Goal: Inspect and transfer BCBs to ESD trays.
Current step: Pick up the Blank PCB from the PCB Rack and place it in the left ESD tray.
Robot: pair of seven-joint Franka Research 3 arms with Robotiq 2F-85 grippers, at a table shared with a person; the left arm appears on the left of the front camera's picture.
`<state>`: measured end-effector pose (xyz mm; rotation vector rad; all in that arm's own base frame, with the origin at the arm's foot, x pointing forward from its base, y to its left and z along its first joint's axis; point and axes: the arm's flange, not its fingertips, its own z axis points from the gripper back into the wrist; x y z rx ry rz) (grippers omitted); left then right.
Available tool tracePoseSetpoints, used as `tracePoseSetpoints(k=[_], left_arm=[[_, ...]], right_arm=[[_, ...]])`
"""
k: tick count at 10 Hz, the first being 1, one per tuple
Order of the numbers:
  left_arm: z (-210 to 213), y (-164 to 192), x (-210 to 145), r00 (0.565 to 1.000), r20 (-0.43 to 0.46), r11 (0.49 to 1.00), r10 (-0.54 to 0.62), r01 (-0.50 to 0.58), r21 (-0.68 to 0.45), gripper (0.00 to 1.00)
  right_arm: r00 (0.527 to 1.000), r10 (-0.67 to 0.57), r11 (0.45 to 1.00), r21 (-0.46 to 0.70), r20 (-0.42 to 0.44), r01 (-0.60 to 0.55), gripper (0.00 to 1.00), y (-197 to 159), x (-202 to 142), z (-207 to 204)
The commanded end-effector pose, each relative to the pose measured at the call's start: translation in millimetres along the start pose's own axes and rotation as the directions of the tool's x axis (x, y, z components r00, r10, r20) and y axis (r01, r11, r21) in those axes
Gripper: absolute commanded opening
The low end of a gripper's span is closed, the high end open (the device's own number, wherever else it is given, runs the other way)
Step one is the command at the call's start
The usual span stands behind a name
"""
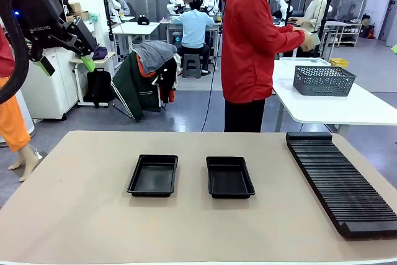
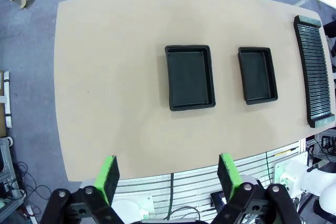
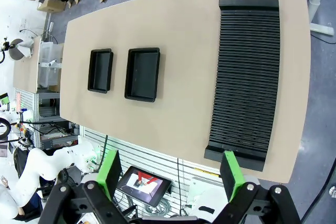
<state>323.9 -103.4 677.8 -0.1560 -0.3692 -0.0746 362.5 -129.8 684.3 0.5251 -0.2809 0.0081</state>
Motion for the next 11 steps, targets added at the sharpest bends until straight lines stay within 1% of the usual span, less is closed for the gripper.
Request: tracePoseSetpoints(k=[1, 11], left_arm=[[0.9, 0.7, -0.3, 1.000, 0.003, 1.000, 0.007, -0.007, 0.002, 1.00], [0.9, 0.7, -0.3, 1.000, 0.003, 1.000, 0.007, -0.007, 0.002, 1.00]], right_arm=[[1.000, 0.001, 1.000, 0.000, 0.002, -0.001, 1.00, 0.8, -0.7, 1.1], [1.000, 0.001, 1.000, 0.000, 0.002, -0.001, 1.00, 0.8, -0.7, 1.1]])
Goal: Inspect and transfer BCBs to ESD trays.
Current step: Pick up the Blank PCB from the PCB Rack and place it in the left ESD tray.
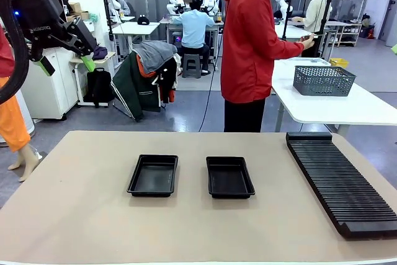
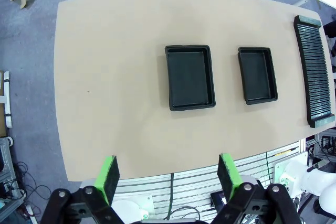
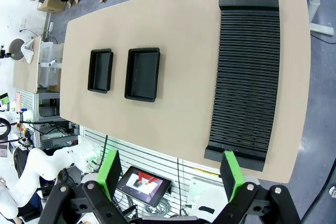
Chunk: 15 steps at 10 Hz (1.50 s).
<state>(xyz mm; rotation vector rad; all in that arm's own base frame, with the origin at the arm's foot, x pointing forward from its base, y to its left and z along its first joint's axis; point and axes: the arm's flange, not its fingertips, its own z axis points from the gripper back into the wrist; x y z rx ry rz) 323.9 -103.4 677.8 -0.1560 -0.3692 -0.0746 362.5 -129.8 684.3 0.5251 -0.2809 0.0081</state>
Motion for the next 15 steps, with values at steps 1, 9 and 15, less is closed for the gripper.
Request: tracePoseSetpoints(k=[1, 9, 15], left_arm=[[0.8, 0.7, -0.3, 1.000, 0.003, 1.000, 0.007, -0.007, 0.002, 1.00], [0.8, 0.7, -0.3, 1.000, 0.003, 1.000, 0.007, -0.007, 0.002, 1.00], [0.8, 0.7, -0.3, 1.000, 0.003, 1.000, 0.007, -0.007, 0.002, 1.00]], right_arm=[[1.000, 0.001, 1.000, 0.000, 0.002, -0.001, 1.00, 0.8, -0.7, 1.1], [1.000, 0.001, 1.000, 0.000, 0.002, -0.001, 1.00, 0.8, -0.7, 1.1], [1.000, 0.001, 1.000, 0.000, 0.002, -0.001, 1.00, 0.8, -0.7, 1.1]])
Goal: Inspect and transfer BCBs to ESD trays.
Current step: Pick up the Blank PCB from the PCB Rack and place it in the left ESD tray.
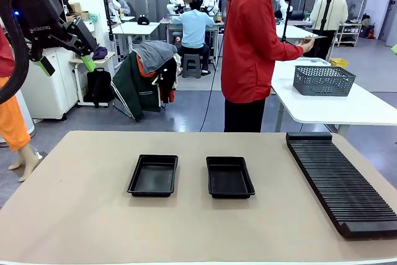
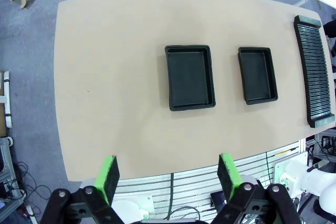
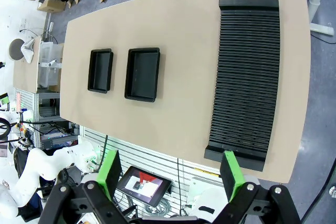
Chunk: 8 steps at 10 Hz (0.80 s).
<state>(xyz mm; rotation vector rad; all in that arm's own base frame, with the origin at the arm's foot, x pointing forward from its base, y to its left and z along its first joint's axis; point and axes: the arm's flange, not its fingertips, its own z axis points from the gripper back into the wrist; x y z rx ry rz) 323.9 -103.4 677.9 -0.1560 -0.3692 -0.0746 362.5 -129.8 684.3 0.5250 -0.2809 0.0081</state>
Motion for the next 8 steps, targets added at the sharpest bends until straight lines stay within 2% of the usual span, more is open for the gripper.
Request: tracePoseSetpoints(k=[1, 8], left_arm=[[0.8, 0.7, -0.3, 1.000, 0.003, 1.000, 0.007, -0.007, 0.002, 1.00], [0.8, 0.7, -0.3, 1.000, 0.003, 1.000, 0.007, -0.007, 0.002, 1.00]], right_arm=[[1.000, 0.001, 1.000, 0.000, 0.002, -0.001, 1.00, 0.8, -0.7, 1.1], [1.000, 0.001, 1.000, 0.000, 0.002, -0.001, 1.00, 0.8, -0.7, 1.1]])
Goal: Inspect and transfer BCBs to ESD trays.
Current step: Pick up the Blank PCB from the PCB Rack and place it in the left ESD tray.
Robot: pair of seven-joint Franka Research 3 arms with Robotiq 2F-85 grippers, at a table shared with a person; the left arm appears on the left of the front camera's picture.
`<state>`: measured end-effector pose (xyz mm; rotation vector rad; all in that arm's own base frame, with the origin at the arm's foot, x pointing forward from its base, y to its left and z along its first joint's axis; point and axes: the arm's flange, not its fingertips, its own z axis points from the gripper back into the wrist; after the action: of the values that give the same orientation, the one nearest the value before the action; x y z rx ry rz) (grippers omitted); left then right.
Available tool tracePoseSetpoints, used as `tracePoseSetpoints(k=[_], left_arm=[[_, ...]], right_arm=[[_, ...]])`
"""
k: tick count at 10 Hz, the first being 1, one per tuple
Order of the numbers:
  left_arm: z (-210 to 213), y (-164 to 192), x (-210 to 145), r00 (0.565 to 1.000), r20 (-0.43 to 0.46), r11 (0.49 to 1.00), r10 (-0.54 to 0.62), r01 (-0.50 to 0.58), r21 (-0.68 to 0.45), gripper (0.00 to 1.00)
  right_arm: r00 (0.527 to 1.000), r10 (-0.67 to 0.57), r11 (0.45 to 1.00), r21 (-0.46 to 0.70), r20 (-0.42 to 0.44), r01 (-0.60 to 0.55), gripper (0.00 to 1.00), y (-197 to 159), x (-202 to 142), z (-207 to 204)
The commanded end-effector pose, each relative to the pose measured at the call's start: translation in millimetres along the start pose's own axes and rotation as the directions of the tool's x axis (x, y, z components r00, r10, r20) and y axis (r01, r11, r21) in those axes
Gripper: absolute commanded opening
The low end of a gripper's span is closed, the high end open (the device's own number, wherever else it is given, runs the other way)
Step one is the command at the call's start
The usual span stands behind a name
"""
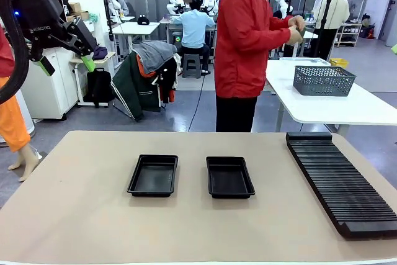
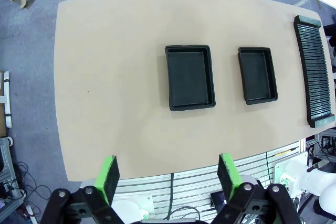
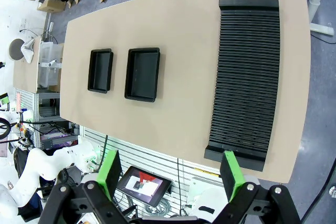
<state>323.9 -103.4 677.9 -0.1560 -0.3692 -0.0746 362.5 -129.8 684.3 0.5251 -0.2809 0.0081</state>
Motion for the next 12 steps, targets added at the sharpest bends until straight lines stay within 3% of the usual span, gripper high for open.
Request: tracePoseSetpoints(k=[1, 12], left_arm=[[0.8, 0.7, -0.3, 1.000, 0.003, 1.000, 0.006, -0.006, 0.002, 1.00], [0.8, 0.7, -0.3, 1.000, 0.003, 1.000, 0.006, -0.006, 0.002, 1.00]], right_arm=[[1.000, 0.001, 1.000, 0.000, 0.002, -0.001, 1.00, 0.8, -0.7, 1.1], [1.000, 0.001, 1.000, 0.000, 0.002, -0.001, 1.00, 0.8, -0.7, 1.1]])
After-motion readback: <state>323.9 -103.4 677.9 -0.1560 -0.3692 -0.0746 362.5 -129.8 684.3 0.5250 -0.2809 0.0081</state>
